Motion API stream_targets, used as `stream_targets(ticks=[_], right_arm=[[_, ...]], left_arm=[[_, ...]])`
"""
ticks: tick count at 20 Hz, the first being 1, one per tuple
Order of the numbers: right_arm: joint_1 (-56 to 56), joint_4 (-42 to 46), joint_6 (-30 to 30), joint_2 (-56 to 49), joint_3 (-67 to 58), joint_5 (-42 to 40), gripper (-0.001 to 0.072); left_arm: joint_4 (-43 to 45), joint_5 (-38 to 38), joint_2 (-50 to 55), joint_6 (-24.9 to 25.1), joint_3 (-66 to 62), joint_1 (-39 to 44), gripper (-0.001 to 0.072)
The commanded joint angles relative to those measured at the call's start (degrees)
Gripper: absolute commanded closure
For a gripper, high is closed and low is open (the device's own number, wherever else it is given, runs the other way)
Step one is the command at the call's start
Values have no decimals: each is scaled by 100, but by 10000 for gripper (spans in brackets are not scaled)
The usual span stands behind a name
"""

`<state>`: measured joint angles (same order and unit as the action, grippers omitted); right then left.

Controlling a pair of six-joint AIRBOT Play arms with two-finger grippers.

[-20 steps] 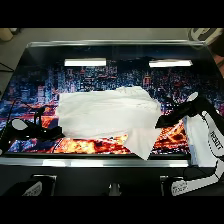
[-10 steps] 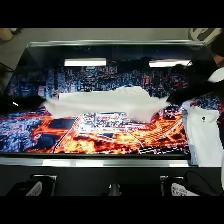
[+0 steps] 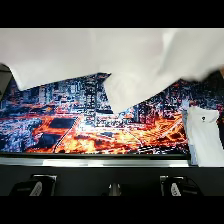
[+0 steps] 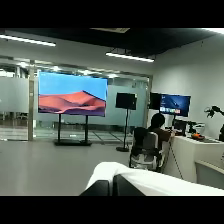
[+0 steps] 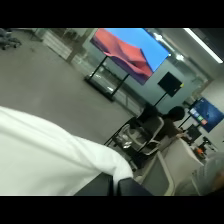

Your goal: Fold the shirts.

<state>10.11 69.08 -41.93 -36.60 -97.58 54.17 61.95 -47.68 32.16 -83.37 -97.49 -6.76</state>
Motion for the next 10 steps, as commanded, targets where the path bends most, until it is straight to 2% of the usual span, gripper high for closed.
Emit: stream_targets(ticks=[1,4,6,8,10], right_arm=[[2,396,-13,271,-61,87,689],[2,426,-350,81,-61,271,689],[2,426,-579,-192,-61,634,689],[2,424,-669,-673,-61,1375,689],[2,472,-669,-1443,-61,2402,689]], left_arm=[[387,-94,-59,-24,-173,2,680],[520,-280,160,-236,-173,2,680],[597,-973,483,-238,-173,2,681],[636,-1902,1001,-278,-168,2,680],[651,-2463,1620,-258,68,7,679]])
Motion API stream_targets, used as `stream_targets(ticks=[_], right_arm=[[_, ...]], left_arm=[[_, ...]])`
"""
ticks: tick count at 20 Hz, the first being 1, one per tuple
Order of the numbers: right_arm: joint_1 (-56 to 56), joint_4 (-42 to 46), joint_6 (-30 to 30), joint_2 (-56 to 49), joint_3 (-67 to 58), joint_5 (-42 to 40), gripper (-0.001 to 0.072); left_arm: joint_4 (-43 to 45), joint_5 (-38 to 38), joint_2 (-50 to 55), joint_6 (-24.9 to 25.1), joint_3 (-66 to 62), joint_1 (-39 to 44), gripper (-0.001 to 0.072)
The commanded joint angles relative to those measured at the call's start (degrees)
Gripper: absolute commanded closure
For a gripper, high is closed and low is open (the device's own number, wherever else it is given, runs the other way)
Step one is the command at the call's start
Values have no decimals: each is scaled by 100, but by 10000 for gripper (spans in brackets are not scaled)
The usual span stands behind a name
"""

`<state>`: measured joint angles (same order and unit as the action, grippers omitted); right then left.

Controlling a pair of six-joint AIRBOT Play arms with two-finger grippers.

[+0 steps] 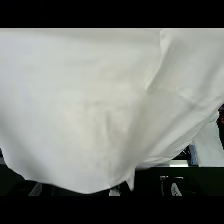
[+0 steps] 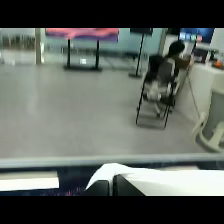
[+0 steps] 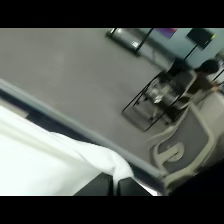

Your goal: Fold the shirts.

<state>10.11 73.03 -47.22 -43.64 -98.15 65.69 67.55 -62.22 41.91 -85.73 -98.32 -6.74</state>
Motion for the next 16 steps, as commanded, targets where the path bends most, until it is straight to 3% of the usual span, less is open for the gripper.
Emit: stream_targets(ticks=[1,3,6,10,16], right_arm=[[2,120,-142,-1244,-2,1832,689],[-4,103,-157,-2271,208,2328,690],[-4,52,-343,-3665,649,2155,690],[-4,-632,-422,-4905,656,994,690],[-2,-951,-420,-5401,656,-815,689]], left_arm=[[90,-1069,951,57,433,7,679],[90,-1014,1561,155,1169,4,679],[87,-507,2564,225,2286,98,679],[-24,313,3995,221,2363,170,678],[-839,1261,4948,223,1838,188,678]])
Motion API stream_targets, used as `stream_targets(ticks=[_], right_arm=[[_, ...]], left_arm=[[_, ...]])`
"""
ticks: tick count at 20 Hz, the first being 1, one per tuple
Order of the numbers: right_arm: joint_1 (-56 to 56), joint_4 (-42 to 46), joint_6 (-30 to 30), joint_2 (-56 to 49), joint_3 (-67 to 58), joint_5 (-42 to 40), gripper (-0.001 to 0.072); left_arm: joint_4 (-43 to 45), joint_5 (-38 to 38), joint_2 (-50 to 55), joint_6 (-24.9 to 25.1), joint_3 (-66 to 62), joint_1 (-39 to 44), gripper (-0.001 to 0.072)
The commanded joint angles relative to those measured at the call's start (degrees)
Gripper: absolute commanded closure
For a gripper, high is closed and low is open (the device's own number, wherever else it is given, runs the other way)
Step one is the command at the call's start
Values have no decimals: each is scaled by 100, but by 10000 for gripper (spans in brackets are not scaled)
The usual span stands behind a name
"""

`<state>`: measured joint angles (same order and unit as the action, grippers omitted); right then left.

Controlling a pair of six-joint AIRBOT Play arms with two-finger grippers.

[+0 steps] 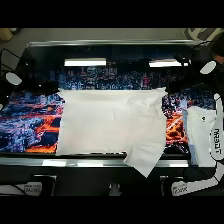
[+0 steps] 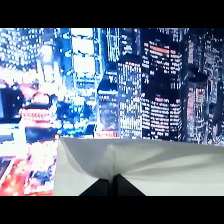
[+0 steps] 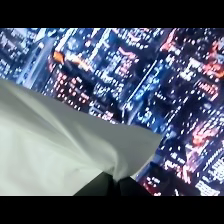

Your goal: Fold the shirts.

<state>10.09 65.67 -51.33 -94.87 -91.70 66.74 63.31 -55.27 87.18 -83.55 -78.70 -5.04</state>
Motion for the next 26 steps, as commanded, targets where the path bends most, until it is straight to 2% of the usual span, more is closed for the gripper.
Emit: stream_targets(ticks=[1,3,4,6,8,9,12,17,18,19,20,23,25,26], right_arm=[[0,-219,-11,-308,11,-1034,689],[0,-216,-9,-321,9,-857,689],[7,-197,-4,-267,-2,-492,689],[39,50,17,-63,-2,693,689],[26,387,35,11,48,2024,688],[28,413,35,11,210,2365,688],[28,568,-37,4,1064,2124,689],[28,173,-192,4,1565,1648,685],[28,136,-297,4,1565,1644,600],[28,39,-350,11,1565,1692,382],[44,-28,-295,39,1563,1810,213],[48,699,-142,339,1565,2321,203],[55,1353,-168,531,1593,2785,219],[127,1272,-205,654,1711,2785,222]], left_arm=[[-422,737,452,7,-122,44,678],[-424,704,479,7,-125,55,678],[-422,437,442,81,-129,33,678],[-365,-535,306,564,-127,-52,678],[-107,-1902,269,573,-107,-92,678],[11,-2365,269,557,-4,-66,678],[374,-2747,273,337,684,39,679],[555,-2343,278,343,1220,37,677],[555,-2245,278,343,1163,37,629],[555,-2232,278,339,1058,35,442],[555,-2328,273,334,916,2,272],[579,-2857,133,269,472,-243,254],[627,-3093,-155,98,671,-409,255],[717,-3128,-345,105,949,-455,255]])
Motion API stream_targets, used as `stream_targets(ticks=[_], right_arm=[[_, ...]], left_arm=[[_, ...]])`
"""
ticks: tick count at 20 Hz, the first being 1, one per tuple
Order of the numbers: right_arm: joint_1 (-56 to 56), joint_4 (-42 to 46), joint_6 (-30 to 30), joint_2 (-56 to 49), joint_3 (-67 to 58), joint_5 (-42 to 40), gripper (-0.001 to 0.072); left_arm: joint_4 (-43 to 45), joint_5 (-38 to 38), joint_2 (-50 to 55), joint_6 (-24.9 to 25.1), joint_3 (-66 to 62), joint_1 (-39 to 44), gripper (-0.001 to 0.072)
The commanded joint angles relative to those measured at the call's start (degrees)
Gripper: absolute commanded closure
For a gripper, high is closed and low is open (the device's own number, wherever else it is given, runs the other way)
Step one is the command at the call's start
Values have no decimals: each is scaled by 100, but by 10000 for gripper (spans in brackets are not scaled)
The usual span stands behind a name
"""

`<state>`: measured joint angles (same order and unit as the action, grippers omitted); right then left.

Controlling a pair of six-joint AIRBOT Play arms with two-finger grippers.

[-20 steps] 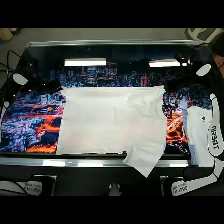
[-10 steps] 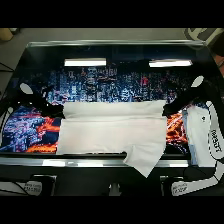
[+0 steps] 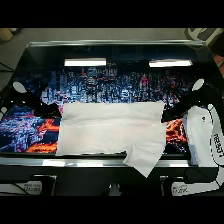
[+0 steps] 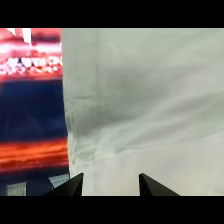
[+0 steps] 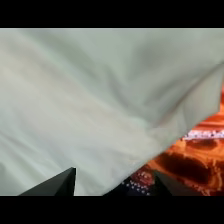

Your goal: Fold the shirts.

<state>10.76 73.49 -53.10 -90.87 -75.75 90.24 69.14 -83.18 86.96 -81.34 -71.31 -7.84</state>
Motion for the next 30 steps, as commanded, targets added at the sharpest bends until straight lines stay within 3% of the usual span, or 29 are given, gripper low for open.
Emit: stream_targets(ticks=[1,5,7,19,21,22,23,24,27,29,30], right_arm=[[168,367,-22,400,343,409,222],[562,361,20,1102,1569,-63,235],[551,348,26,1349,1971,-216,284],[551,302,42,1475,2118,-229,283],[551,299,39,1480,2122,-192,281],[551,295,39,1532,2192,-164,264],[551,238,39,1652,2367,-170,206],[551,144,42,1836,2632,-177,205],[551,-326,219,2546,3670,-407,159],[551,-382,52,2756,4170,-815,174],[551,-531,-48,2752,4341,-970,220]], left_arm=[[269,-332,-546,-107,619,-186,255],[483,223,-1733,144,2778,-251,256],[485,503,-2120,144,3403,-251,256],[-234,1335,-2199,251,4181,-243,269],[-282,1381,-2199,247,4203,-243,335],[-299,1377,-2199,247,4201,-245,508],[-306,1377,-2201,245,4199,-243,636],[-337,1362,-2203,249,4192,-243,678],[-363,1368,-2225,348,4151,-243,678],[-363,1364,-2267,363,4135,-243,678],[-363,1364,-2304,363,4138,-243,678]])
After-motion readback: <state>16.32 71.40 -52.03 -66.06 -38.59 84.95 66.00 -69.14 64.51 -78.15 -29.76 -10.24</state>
